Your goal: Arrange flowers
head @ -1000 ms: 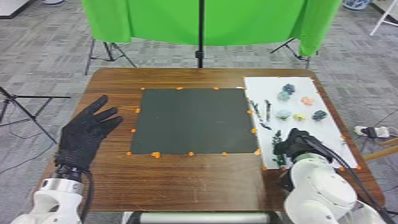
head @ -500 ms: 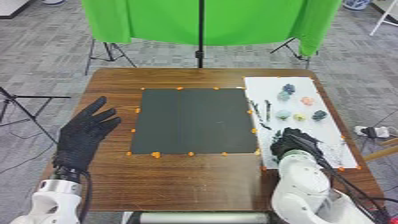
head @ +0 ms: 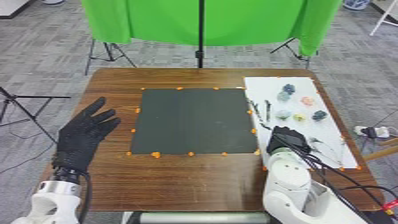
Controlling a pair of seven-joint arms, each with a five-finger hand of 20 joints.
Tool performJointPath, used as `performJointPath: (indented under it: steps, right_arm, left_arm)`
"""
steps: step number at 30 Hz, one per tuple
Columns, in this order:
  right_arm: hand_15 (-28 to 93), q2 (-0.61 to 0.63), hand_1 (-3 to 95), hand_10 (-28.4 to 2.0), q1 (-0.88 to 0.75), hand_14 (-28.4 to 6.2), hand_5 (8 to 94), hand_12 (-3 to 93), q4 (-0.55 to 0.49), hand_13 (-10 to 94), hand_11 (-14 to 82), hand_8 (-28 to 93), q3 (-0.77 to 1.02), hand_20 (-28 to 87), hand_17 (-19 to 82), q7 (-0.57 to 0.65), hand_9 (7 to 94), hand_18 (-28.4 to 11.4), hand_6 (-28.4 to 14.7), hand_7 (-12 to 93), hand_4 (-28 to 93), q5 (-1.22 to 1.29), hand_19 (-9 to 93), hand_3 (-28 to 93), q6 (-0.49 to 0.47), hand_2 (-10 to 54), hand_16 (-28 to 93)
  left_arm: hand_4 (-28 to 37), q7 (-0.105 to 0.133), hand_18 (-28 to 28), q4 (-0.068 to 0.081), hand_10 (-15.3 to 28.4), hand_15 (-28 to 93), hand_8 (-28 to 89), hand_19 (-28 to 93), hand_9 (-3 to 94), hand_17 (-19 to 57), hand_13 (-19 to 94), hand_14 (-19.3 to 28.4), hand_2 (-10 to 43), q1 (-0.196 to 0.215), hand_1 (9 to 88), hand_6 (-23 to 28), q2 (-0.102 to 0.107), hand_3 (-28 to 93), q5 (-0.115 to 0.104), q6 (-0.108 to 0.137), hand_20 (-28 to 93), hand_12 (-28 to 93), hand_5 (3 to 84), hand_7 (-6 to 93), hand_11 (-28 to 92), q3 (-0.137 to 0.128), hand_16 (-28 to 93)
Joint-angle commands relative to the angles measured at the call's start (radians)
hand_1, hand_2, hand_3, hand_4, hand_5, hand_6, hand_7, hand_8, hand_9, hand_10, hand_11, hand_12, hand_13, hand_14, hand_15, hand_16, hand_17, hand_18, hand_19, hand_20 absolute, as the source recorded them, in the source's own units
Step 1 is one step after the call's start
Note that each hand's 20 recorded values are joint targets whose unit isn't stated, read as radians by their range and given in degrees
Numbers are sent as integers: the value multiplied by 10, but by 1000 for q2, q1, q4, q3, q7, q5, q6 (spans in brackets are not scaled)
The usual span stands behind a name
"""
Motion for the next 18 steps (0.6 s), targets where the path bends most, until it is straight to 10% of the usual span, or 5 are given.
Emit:
performJointPath:
  steps: [1, 11, 18]
  right_arm:
    - [694, 68, 574, -139, -99, -90, 852, 229, 6, 867, 521, 187, -18, 353, 492, -42, 857, -254, -56, 301, -283, -47, 932, 706, 188, -95, 173]
    - [696, 124, 567, -135, -83, -82, 878, 215, -108, 888, 525, 211, 15, 405, 506, -75, 882, -254, -61, 276, -283, -149, 932, 734, 334, -95, 181]
    - [700, 90, 568, -135, -42, -80, 884, 214, -152, 892, 526, 223, 10, 424, 510, -126, 886, -254, -63, 266, -283, -169, 932, 739, 365, -95, 184]
  left_arm:
    - [-221, 2, 284, -7, 207, 535, -96, 571, 360, -78, 271, 283, 56, 11, 256, 81, 1, 780, -3, 14, -27, 119, 366, 130, 254, -6, -78]
    - [-220, -5, 284, -7, 208, 534, -96, 569, 361, -78, 272, 284, 56, -9, 255, 82, 8, 780, 0, 8, -25, 118, 367, 131, 255, -3, -79]
    - [-221, 32, 284, -12, 208, 534, -96, 569, 361, -78, 271, 283, 56, 11, 255, 82, 33, 781, -9, 23, -23, 119, 366, 130, 255, 6, -79]
